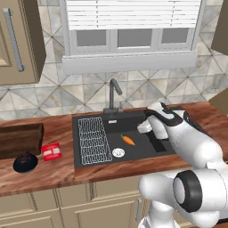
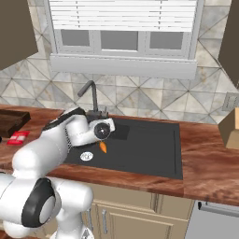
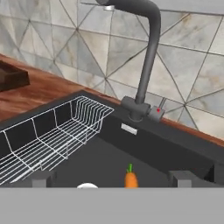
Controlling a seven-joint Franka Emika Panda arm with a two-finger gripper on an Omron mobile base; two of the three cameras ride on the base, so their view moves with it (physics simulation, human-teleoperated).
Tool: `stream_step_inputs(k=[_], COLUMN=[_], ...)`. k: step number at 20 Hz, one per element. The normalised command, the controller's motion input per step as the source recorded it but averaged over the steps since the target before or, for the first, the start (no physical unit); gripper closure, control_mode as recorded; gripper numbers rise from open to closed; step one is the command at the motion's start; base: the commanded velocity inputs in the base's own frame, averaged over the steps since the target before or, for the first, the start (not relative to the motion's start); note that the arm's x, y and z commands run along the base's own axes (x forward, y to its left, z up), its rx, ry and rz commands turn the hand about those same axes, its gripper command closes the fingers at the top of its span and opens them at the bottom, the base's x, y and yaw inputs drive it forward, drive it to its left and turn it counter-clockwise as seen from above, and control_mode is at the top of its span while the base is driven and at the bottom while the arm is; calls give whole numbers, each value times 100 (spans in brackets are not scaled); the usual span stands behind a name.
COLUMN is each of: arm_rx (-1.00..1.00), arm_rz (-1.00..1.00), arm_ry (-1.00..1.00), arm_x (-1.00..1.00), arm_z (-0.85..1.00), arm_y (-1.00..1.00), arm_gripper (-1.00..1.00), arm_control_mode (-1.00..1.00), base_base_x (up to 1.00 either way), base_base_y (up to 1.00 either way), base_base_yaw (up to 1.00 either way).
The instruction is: Pick up all produce items and place them in the sink. Turn on the sink faucet to wash them. Then turn the sink off and put them in the tray.
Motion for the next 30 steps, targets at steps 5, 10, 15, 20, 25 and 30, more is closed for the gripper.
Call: stream_step_inputs(k=[5,10,15,20,25,30], arm_rx=[-1,0,0,0,0,0], arm_rz=[-19,-19,-6,-1,0,0], arm_ry=[31,34,10,1,0,4], arm_x=[0,0,0,5,0,2], arm_z=[-1,-13,-21,-11,-12,-25], arm_y=[10,4,0,1,0,0], arm_gripper=[-100,-100,-100,-100,-100,-100], arm_control_mode=[-100,-100,-100,-100,-100,-100], base_base_x=[0,0,0,0,0,0], base_base_y=[0,0,0,0,0,0], base_base_yaw=[0,0,0,0,0,0])
